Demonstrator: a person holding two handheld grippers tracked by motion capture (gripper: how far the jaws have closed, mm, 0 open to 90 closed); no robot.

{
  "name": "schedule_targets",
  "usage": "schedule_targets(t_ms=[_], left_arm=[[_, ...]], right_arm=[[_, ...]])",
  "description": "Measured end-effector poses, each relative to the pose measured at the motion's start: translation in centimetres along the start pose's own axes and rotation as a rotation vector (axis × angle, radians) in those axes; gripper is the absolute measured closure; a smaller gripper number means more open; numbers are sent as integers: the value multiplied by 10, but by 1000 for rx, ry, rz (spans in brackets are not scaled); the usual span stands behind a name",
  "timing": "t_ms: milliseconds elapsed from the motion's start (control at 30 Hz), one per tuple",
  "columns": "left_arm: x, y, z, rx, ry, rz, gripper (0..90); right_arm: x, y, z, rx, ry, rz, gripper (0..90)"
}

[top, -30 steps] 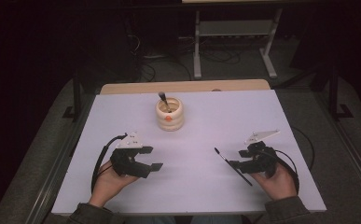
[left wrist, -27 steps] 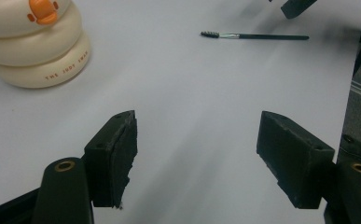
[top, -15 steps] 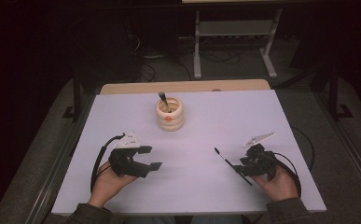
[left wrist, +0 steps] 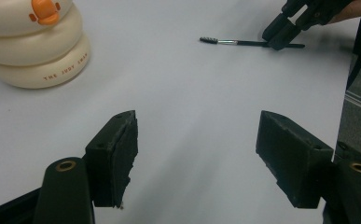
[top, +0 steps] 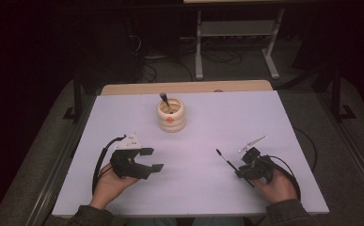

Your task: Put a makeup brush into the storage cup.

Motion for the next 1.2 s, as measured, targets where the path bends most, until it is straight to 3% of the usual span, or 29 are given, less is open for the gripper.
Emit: schedule_targets(t_ms=[200,567,733,933,1200], left_arm=[[0,1,0,1,0,-1,291],[0,3,2,0,0,4,301],[1,4,1,1,8,-2,302],[0,-2,-4,-5,-20,30,308],[1,-2,-6,4,-21,27,308]], right_arm=[[-1,2,-3,68,-23,-35,803],[-7,6,-4,105,-27,-111,848],[-7,5,-3,86,-20,-114,851],[-5,3,3,-1,34,-65,853],[-5,2,3,2,23,-56,853]])
Point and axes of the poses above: each handheld gripper's, and its own axes: y roughly forward along the jaws, x roughly out of its underside, z roughly to its right, the point moved 7 cm from there along y, roughly forward along the jaws, and after that the axes turned 8 degrees about z, right-handed, at the moved point
